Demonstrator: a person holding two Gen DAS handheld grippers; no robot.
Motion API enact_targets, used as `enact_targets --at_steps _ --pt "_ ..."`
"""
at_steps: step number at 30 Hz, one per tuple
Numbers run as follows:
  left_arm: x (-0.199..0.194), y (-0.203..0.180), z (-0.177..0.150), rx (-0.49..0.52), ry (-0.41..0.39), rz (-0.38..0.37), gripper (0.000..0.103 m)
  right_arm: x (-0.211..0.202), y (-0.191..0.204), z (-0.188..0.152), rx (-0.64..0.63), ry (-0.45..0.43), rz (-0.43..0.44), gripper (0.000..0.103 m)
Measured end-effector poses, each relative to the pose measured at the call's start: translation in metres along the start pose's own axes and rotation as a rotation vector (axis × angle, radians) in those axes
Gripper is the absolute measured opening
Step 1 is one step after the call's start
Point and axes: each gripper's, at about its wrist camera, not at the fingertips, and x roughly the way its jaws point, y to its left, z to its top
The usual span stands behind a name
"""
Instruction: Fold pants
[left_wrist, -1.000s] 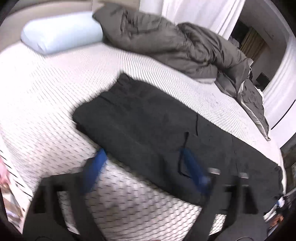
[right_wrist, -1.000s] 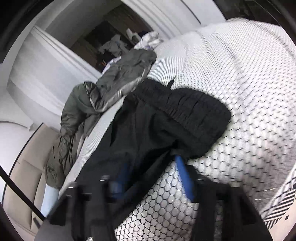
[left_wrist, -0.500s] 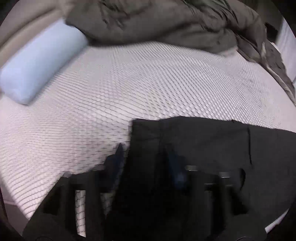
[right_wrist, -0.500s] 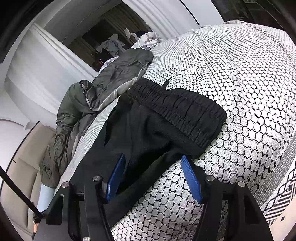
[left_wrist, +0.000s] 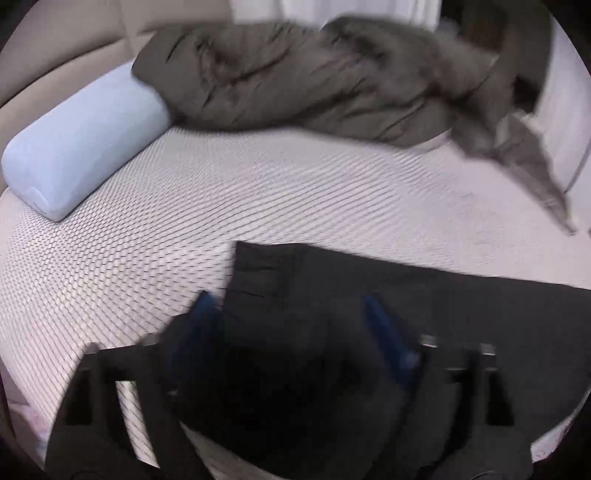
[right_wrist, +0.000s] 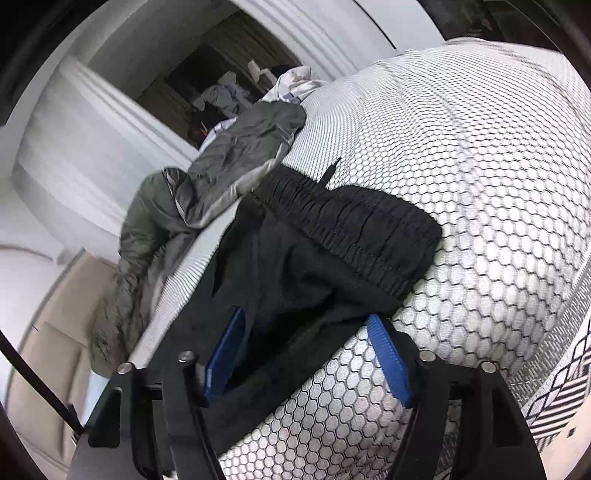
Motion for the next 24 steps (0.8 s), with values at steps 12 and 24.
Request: enact_targets --at_steps 12,24 --pt "-0.050 -0.227 -0.110 0.252 0.018 -0.352 0.102 0.005 -0.011 0.007 0.046 0.049 0.018 0.065" --pt "-0.094 -0.423 -0.214 0.592 0.098 -0.645 0.102 0.001 -0.053 0.030 0.216 0.016 0.141 0.071"
